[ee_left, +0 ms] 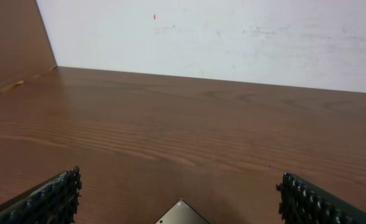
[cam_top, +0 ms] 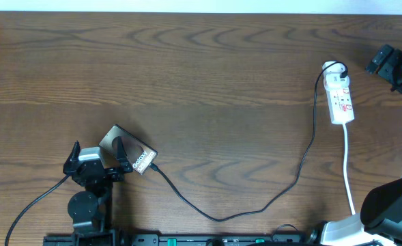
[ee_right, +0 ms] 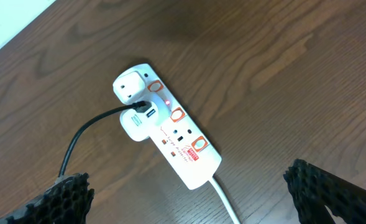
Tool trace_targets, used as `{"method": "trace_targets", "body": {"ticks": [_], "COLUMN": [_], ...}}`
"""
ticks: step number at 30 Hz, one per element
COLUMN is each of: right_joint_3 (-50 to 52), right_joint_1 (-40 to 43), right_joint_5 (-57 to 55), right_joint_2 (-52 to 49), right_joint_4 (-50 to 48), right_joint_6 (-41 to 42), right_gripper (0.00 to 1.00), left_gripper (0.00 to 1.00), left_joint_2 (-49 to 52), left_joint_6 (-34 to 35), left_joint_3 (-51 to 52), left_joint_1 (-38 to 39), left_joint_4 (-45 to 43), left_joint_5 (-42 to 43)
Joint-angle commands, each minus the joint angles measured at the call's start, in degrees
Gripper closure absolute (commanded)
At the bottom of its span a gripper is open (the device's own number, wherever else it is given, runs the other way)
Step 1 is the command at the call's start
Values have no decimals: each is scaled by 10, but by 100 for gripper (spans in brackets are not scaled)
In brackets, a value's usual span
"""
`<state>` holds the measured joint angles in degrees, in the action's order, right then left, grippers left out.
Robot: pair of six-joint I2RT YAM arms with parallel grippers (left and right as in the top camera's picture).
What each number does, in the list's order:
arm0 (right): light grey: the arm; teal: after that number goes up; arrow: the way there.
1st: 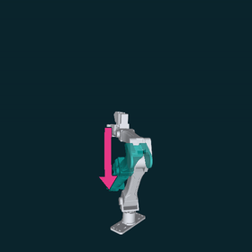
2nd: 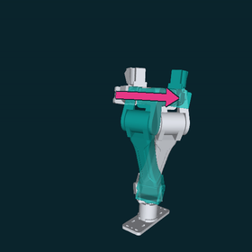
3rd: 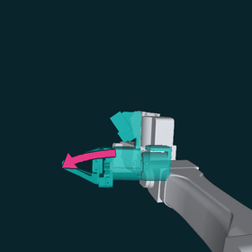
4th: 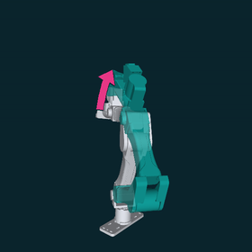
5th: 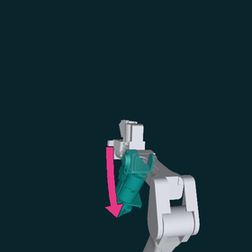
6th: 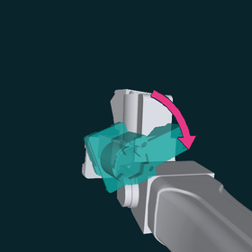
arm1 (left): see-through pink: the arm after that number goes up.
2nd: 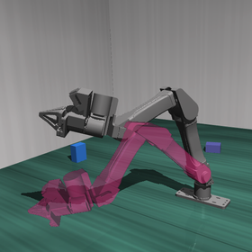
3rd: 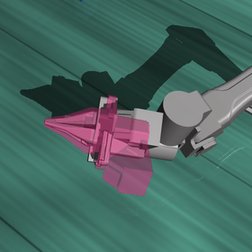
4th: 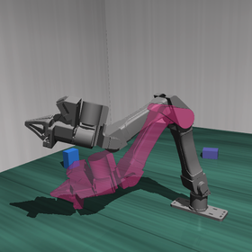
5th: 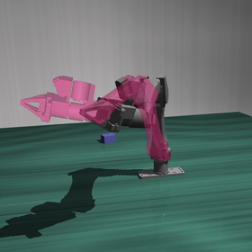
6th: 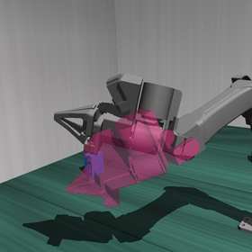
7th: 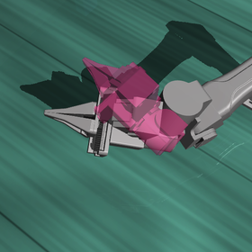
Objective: Plug charger to phone and switch on socket
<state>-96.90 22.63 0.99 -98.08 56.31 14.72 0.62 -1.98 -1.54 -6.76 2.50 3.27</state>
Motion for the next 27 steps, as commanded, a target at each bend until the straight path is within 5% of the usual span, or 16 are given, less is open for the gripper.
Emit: {"method": "trace_targets", "body": {"ticks": [1, 13, 27], "right_joint_3": [0, 0, 0], "right_joint_1": [0, -17, -17], "right_joint_5": [-6, -6, -30], "right_joint_2": [-2, 105, 402], "right_joint_4": [1, 1, -15], "right_joint_6": [7, 7, 7], "right_gripper": [1, 1, 1], "left_gripper": [0, 0, 0], "left_joint_2": [-4, -4, -4], "left_joint_6": [-10, -10, -10], "left_joint_3": [13, 13, 13], "left_joint_1": [-3, -3, -3], "left_joint_4": [14, 14, 14], "left_joint_5": [1, 1, 1]}}
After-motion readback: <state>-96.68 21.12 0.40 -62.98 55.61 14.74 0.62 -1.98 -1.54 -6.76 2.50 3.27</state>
